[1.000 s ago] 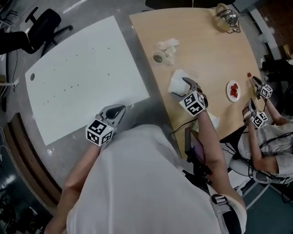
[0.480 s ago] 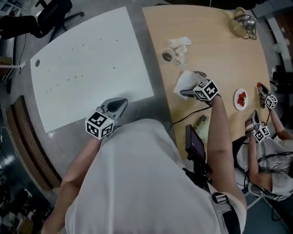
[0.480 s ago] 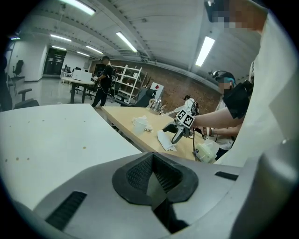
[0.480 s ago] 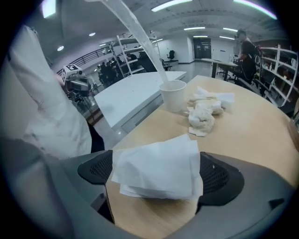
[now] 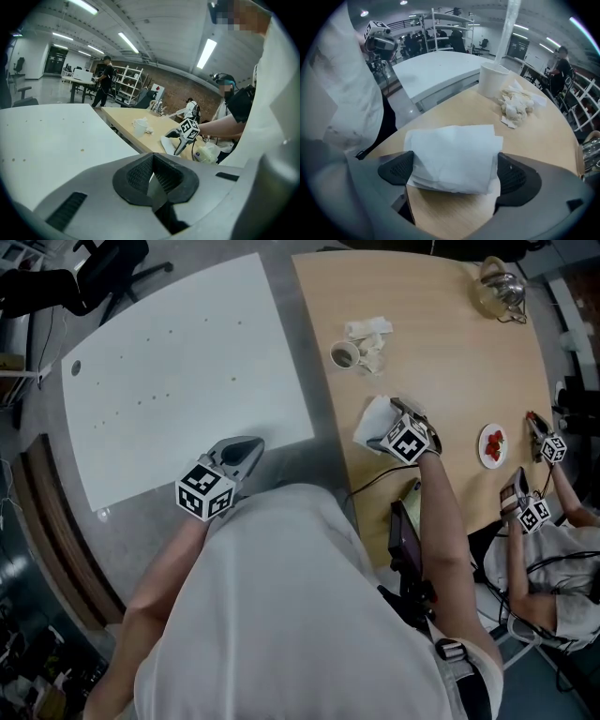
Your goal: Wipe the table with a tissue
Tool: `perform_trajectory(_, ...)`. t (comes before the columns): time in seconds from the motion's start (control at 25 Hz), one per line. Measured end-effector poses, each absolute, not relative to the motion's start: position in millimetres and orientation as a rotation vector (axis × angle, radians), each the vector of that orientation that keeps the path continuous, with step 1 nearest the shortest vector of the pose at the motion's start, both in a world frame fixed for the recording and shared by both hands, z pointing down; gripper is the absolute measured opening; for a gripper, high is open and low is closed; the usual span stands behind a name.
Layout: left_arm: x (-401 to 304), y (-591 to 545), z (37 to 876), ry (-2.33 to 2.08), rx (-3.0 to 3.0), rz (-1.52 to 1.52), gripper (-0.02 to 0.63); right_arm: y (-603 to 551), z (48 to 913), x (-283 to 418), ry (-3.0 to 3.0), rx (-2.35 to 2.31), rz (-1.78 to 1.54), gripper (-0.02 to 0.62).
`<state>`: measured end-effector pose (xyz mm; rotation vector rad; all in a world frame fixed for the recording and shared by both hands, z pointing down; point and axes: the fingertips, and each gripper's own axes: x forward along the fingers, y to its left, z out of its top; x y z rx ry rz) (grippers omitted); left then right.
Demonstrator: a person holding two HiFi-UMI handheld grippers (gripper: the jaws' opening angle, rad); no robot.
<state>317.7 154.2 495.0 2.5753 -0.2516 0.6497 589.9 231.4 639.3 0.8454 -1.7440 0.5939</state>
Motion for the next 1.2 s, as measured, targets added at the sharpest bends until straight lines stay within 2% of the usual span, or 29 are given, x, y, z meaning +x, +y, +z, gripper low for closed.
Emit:
perform_trajectory(0.44,317.3,154.8,497.2,-0.244,2.580,0.656,0.008,233.2,630.3,585.7,-1.731,0.909,0.517,0.521)
perform_trajectory(0.48,317.8,154.9,496.9,-0.241,2.581,0.656,0.008,232.6,629.9,584.5,-1.729,0.914,0.509,0.502)
perform_trajectory(0.56,318.2,154.5,496.5,-0.237,2.584,0.656,0.008,230.7,629.0,583.0,-1.723,0.933,0.491,0.402)
perform_trajectory(0.6,318.1,154.2,496.2,-0.236,2.584,0.655,0.008,229.5,628.7,582.8,-1.721,0.945,0.484,0.374)
perform_trajectory(0.76,315.8,153.8,496.7,-0.238,2.584,0.657,0.008,226.2,628.2,583.0,-1.724,0.969,0.471,0.348)
perform_trajectory(0.8,315.5,154.0,496.9,-0.239,2.583,0.658,0.008,224.0,627.5,584.3,-1.717,0.978,0.454,0.290)
perform_trajectory(0.84,315.5,154.5,496.8,-0.239,2.583,0.659,0.008,221.4,626.7,586.0,-1.708,0.990,0.430,0.134)
perform_trajectory(0.88,315.8,155.3,496.3,-0.237,2.584,0.660,0.008,219.0,626.1,587.2,-1.699,1.000,0.408,0.058)
perform_trajectory(1.04,316.3,157.2,494.9,-0.235,2.588,0.663,0.008,219.1,624.9,584.4,-1.692,0.990,0.386,0.061)
perform_trajectory(1.16,315.5,155.3,495.5,-0.251,2.588,0.661,0.008,228.0,620.1,584.1,-1.684,0.971,0.400,0.193)
perform_trajectory(1.2,315.7,155.1,495.5,-0.254,2.588,0.660,0.008,230.2,615.4,586.2,-1.675,0.986,0.394,0.204)
